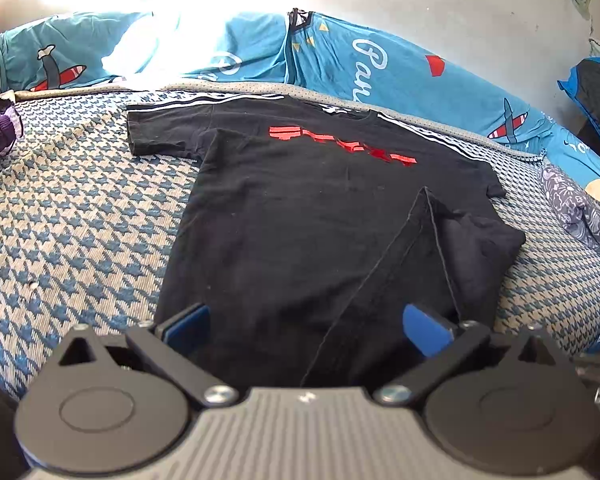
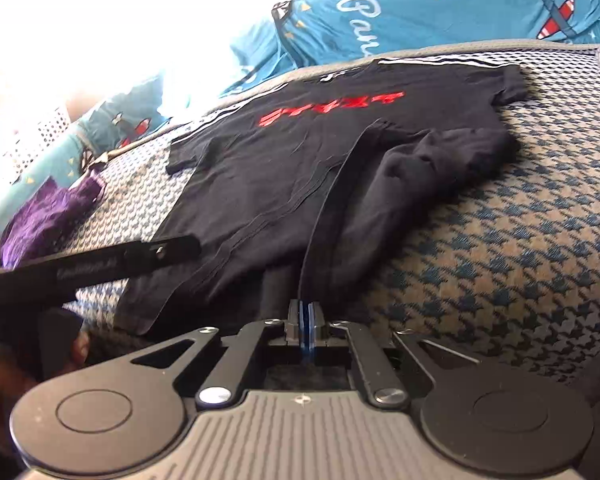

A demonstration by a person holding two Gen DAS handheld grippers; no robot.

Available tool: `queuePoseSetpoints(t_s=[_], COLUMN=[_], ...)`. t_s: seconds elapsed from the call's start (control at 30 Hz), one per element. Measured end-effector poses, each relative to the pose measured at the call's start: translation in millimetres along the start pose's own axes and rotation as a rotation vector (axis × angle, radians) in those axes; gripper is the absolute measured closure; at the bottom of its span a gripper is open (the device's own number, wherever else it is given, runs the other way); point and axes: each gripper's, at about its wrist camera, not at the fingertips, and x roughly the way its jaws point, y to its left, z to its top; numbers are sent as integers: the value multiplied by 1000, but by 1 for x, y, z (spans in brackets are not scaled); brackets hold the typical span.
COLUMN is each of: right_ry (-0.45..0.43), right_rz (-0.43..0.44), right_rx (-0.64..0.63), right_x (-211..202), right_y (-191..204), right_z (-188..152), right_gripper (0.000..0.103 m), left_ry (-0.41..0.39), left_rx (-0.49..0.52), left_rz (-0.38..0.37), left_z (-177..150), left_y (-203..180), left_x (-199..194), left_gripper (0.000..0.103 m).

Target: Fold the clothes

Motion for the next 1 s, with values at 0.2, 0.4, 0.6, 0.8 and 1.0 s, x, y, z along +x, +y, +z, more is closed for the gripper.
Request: queuePoseSetpoints(t_s=[0.2, 0.4, 0.6, 0.8, 1.0], right_ry=[-78, -129, -118, -83, -46], right_rz=[-73, -127, -136, -156, -207], right_rx=[27, -27, -69, -69, -107], right_x=[8, 36, 72, 104, 124], right_y=[-20, -30, -27, -28, -26], right_z=[40, 88, 118, 131, 131], right_gripper=[80, 67, 63, 62, 62], left_ry=[28, 60, 64, 65, 65], left_rx=[51, 41, 33, 40, 49], left_rz=[28, 38, 36, 32, 28], left_z=[-7, -14, -15, -16, -17], left_y=[-4, 2, 7, 7, 7], left_x=[-1, 0, 2, 4, 4], left_gripper=[0, 0, 0, 0, 0])
